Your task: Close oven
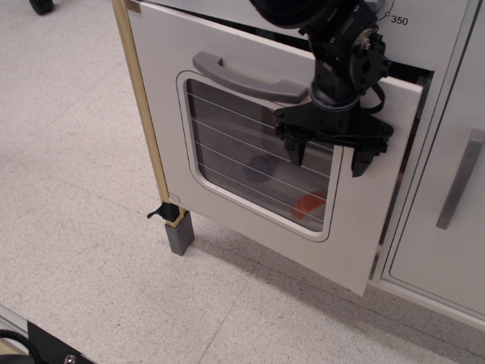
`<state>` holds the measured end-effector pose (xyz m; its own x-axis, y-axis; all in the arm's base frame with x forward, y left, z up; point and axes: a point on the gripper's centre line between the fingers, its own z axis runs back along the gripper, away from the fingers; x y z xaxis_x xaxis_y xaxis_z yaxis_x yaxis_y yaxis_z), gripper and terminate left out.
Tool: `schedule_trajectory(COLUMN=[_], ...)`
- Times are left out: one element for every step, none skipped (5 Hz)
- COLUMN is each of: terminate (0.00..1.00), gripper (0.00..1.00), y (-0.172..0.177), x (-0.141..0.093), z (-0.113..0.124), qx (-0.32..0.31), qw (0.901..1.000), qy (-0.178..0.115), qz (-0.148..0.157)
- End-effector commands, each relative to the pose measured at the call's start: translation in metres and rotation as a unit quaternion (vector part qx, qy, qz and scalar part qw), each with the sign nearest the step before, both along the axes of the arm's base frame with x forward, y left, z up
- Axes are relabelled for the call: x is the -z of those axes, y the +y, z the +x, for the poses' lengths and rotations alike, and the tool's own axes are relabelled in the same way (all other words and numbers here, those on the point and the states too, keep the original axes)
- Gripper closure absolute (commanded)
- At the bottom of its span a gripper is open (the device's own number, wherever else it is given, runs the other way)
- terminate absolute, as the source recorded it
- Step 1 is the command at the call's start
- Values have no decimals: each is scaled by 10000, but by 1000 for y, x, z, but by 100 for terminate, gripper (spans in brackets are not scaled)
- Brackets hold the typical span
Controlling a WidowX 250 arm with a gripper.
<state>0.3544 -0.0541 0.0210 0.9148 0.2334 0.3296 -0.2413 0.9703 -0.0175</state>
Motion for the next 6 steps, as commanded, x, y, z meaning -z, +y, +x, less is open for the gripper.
schedule_trajectory(terminate=[0, 0, 0, 0, 0, 0], gripper=[0, 0, 0, 0, 0, 0], y=[5, 5, 3, 2, 2, 6], x=[-14, -13, -10, -12, -10, -15], z=[20, 24, 28, 28, 31, 28], qx=[-105, -147, -123, -117, -164, -150], qw=[9991, 9986, 9979, 9974, 9962, 9964], qy=[-404, -504, -626, -706, -855, -829], qz=[-13, 2, 52, 22, -23, -52])
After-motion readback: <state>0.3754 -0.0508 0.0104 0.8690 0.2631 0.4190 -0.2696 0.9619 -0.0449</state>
